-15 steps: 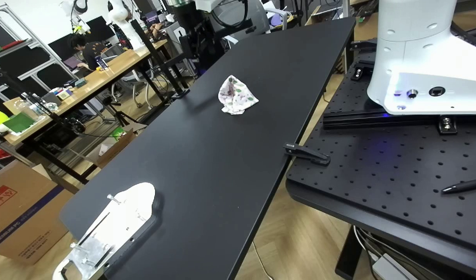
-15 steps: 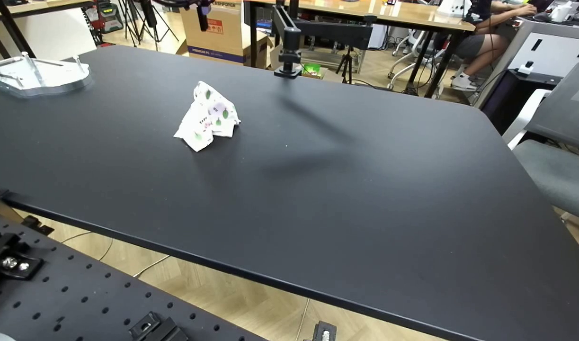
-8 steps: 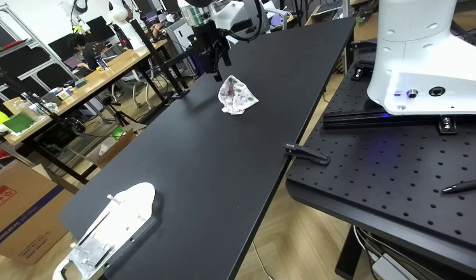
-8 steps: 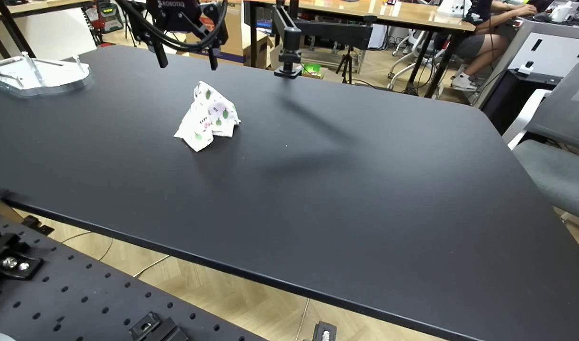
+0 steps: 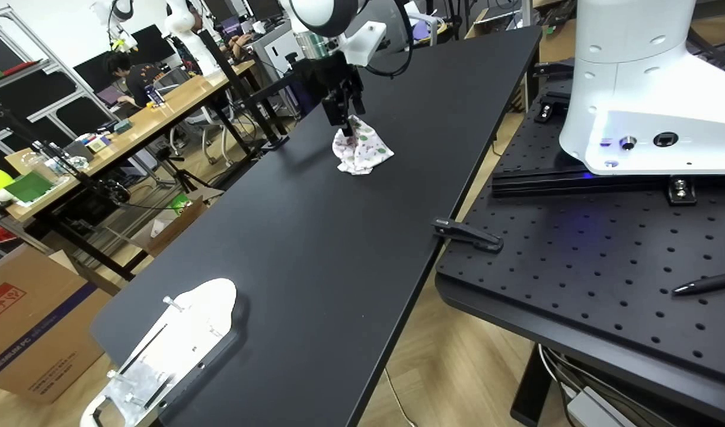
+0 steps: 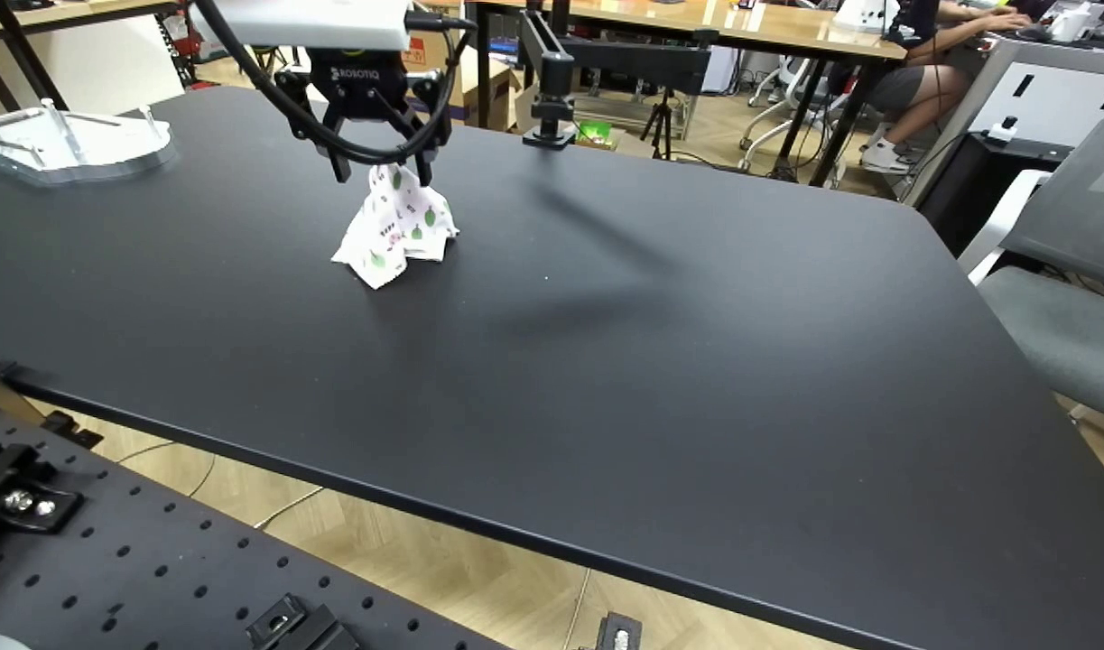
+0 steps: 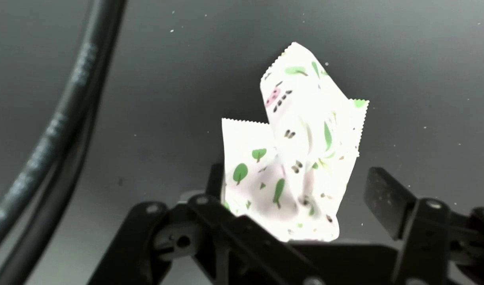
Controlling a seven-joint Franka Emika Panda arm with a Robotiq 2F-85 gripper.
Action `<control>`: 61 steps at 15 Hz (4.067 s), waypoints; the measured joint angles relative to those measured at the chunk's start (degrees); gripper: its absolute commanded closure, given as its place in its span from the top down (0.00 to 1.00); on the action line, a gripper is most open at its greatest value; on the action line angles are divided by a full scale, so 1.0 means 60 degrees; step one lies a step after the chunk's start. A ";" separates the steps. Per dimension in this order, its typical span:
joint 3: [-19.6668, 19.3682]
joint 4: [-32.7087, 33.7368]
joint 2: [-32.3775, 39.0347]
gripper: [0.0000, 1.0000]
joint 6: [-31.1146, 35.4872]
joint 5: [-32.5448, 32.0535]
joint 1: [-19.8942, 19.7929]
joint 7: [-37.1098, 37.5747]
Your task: Pick up the cloth from the table and put it on on the tripod.
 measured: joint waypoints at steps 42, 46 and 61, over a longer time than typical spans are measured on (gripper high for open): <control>-0.1133 0.1751 -0.4374 0.01 -0.5096 0.0978 -0.2731 0.3462; -0.1162 0.1580 -0.4209 0.01 -0.5181 0.0974 -0.2732 0.3520; -0.0993 0.1598 -0.3307 0.01 -0.5036 0.0957 -0.2578 0.4890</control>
